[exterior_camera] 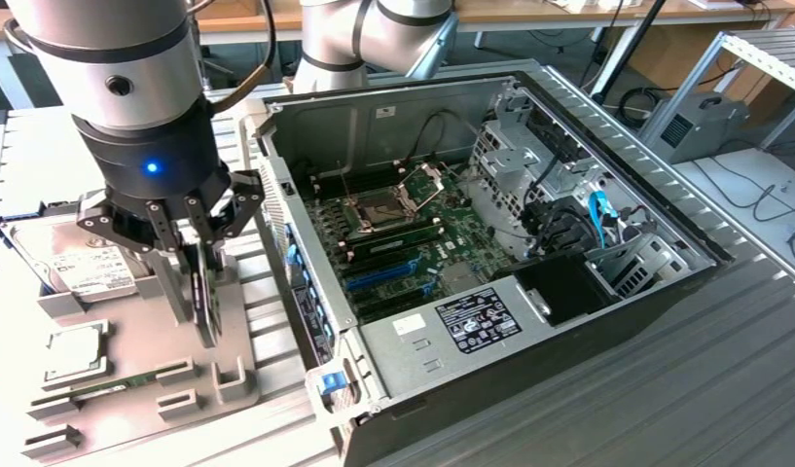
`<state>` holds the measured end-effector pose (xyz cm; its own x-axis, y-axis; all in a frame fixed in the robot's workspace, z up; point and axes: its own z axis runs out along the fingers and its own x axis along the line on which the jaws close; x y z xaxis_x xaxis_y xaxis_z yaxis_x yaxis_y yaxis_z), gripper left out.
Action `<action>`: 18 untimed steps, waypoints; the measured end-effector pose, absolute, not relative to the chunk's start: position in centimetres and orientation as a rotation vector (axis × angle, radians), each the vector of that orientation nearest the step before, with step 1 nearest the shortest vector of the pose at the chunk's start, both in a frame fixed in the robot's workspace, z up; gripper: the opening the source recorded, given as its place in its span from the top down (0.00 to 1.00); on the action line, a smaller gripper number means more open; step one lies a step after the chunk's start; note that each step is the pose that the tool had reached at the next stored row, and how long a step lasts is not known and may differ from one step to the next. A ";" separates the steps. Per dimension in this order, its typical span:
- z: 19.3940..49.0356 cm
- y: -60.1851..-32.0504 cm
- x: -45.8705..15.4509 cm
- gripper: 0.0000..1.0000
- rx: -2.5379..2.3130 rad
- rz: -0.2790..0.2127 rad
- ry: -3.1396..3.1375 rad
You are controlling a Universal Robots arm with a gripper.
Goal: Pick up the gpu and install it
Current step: 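Pick up the gpu and move the gpu toward the slot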
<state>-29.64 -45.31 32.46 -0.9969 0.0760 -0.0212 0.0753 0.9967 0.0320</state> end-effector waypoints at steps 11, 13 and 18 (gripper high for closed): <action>32.9 -45.3 -29.6 0.74 0.118 0.049 3.117; 33.0 -45.3 -29.6 0.74 0.118 0.049 3.117; 33.2 -45.3 -29.6 0.74 0.118 0.049 3.117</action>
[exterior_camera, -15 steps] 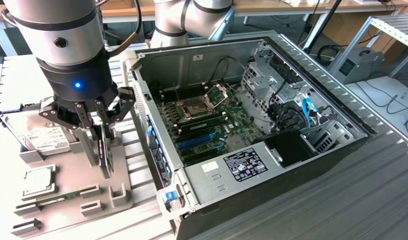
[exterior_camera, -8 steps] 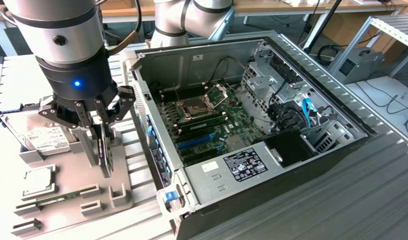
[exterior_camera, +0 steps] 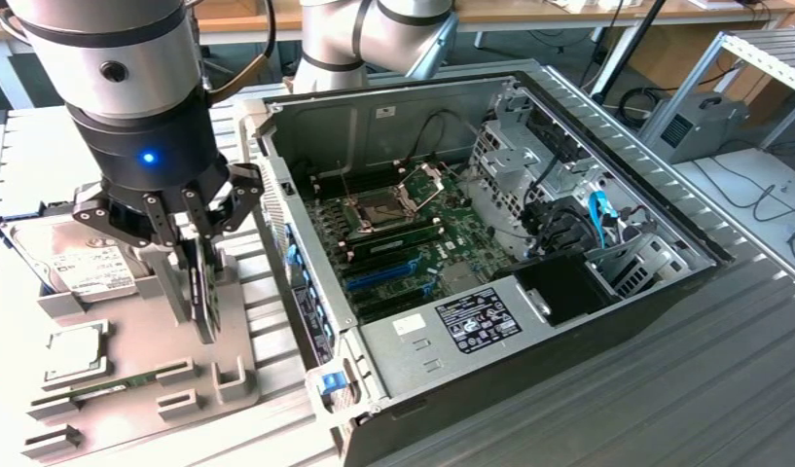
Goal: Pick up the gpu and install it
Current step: 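Pick up the gpu and move the gpu toward the slot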
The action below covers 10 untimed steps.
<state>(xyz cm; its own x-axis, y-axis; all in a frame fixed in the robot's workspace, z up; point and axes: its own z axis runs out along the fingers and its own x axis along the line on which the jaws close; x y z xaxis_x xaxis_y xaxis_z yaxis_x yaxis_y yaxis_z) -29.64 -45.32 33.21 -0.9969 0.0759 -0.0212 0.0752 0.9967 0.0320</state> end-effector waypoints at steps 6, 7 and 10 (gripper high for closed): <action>33.5 -45.3 -29.6 0.74 0.118 0.049 3.117; 33.5 -45.3 -29.6 0.74 0.118 0.049 3.117; 33.6 -45.3 -29.6 0.74 0.118 0.049 3.117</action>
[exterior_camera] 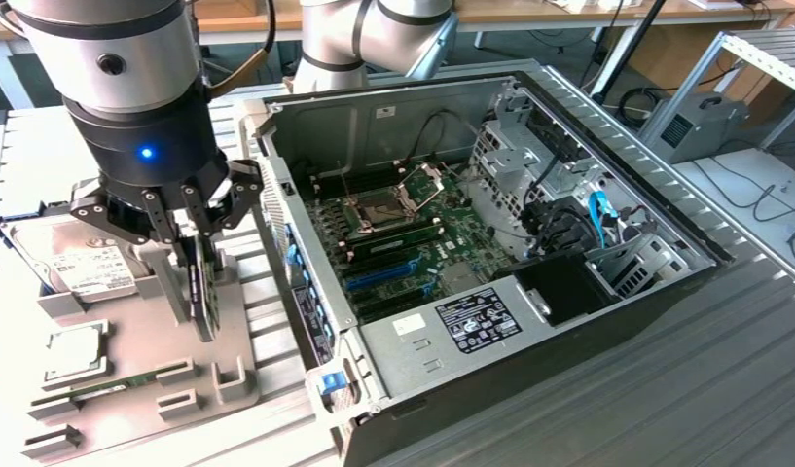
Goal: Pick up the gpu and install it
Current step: 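Pick up the gpu and move the gpu toward the slot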
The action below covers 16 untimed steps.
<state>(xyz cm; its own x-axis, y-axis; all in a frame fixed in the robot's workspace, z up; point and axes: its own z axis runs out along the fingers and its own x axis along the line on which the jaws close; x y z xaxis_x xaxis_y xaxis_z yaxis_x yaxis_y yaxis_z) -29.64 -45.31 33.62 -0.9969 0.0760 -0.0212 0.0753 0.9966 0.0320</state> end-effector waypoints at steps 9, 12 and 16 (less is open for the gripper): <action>34.0 -45.3 -29.6 0.74 0.118 0.049 3.117; 34.1 -45.3 -29.6 0.74 0.118 0.049 3.117; 34.4 -45.3 -29.6 0.74 0.118 0.049 3.117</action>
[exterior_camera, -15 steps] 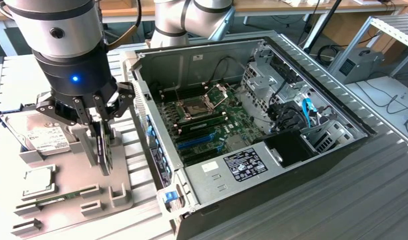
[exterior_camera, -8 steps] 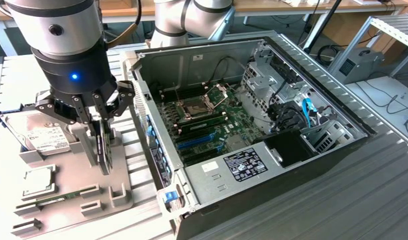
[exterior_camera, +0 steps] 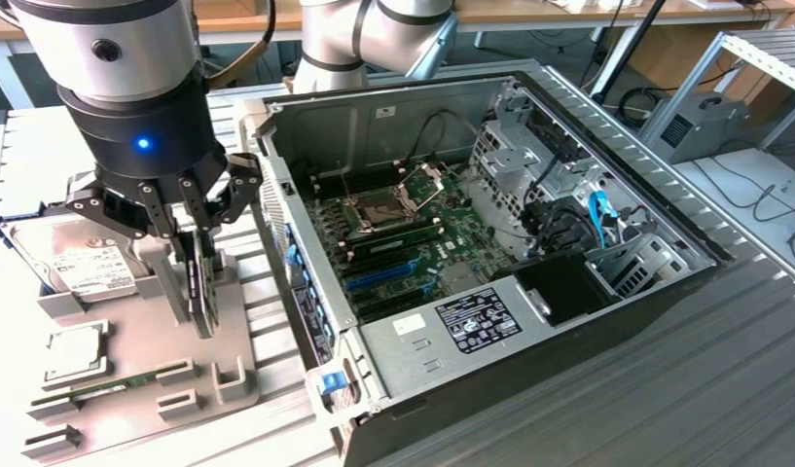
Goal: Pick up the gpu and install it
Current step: 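Pick up the gpu and move the gpu toward the slot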
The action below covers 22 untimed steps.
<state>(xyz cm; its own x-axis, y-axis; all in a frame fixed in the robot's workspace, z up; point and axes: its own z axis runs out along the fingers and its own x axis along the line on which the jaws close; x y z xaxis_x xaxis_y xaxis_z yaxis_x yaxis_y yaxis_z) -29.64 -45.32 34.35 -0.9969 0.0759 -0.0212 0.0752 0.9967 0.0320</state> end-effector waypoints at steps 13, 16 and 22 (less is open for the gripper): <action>34.9 -45.3 -29.6 0.74 0.118 0.049 3.117; 35.0 -45.3 -29.6 0.74 0.118 0.049 3.117; 35.3 -45.3 -29.6 0.74 0.118 0.049 3.117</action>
<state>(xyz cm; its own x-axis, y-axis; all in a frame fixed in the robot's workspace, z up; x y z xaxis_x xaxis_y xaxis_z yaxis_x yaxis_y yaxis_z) -29.64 -45.31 35.25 -0.9969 0.0760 -0.0212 0.0753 0.9967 0.0319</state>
